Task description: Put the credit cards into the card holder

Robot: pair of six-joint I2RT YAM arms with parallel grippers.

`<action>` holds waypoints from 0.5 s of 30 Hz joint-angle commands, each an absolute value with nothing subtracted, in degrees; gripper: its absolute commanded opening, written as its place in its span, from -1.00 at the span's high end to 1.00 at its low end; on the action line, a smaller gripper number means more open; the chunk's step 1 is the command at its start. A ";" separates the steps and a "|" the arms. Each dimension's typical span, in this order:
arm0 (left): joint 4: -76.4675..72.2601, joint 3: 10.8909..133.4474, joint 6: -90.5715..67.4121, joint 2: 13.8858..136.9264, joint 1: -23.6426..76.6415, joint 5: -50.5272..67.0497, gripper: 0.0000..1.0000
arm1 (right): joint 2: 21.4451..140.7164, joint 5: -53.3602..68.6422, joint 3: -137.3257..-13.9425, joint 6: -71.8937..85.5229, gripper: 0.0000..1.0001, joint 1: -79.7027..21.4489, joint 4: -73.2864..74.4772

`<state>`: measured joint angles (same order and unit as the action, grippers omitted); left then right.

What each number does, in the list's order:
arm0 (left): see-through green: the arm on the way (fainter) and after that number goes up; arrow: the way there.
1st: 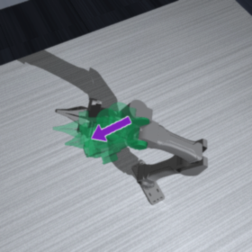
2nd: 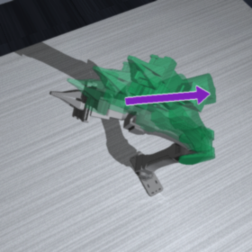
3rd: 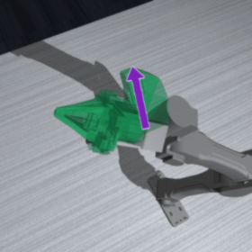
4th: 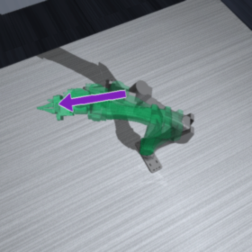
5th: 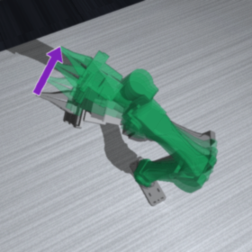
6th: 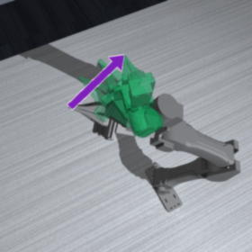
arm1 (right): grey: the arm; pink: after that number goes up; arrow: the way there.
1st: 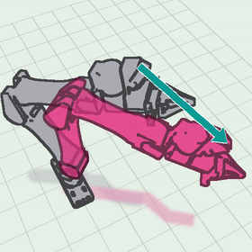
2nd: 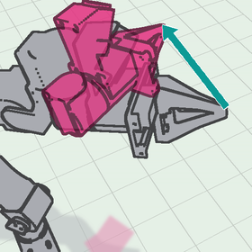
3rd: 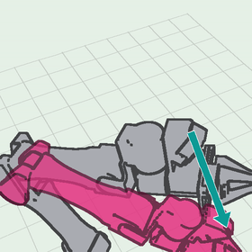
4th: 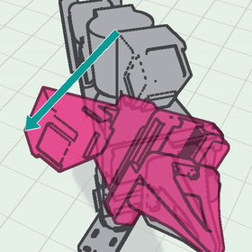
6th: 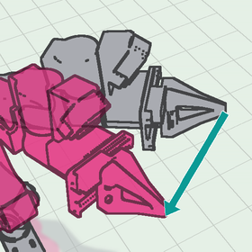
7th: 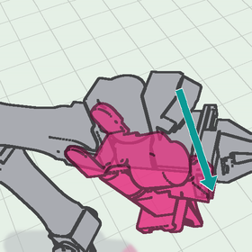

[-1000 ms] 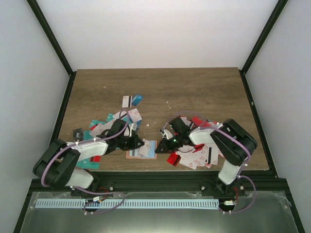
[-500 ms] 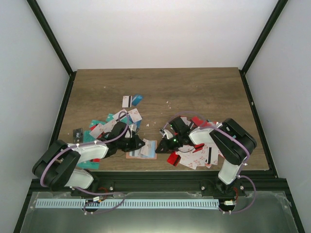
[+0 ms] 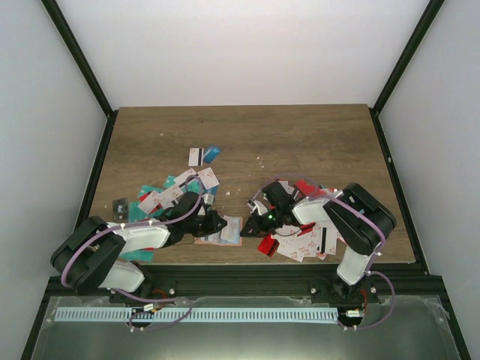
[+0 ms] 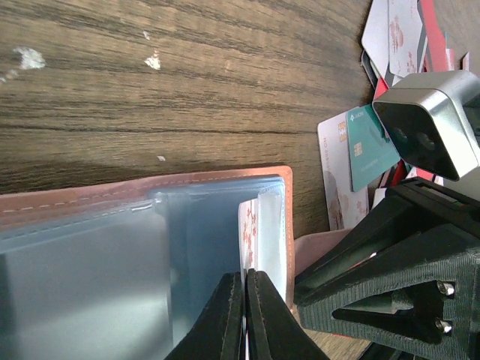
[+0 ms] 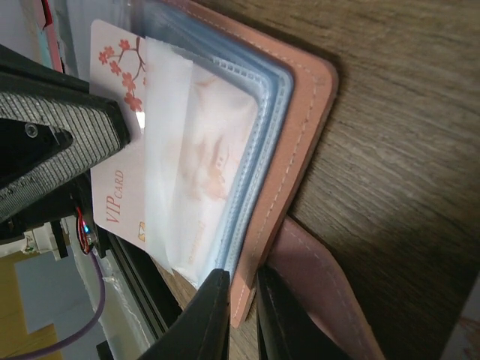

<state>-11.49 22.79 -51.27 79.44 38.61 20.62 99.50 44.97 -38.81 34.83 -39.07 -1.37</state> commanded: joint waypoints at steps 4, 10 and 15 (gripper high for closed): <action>-8.87 21.36 -53.32 80.67 41.27 19.00 0.92 | 99.06 44.20 -37.72 36.45 0.73 -38.85 -4.40; -5.80 21.80 -53.42 78.59 41.48 18.10 0.76 | 98.50 43.80 -37.44 36.48 0.72 -38.76 -4.35; -0.88 23.73 -51.68 74.87 41.47 17.18 0.52 | 97.15 42.78 -37.39 35.66 0.71 -38.67 -3.27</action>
<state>-6.63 22.70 -53.21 77.91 41.06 18.11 98.89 44.58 -37.60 36.27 -38.96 -3.49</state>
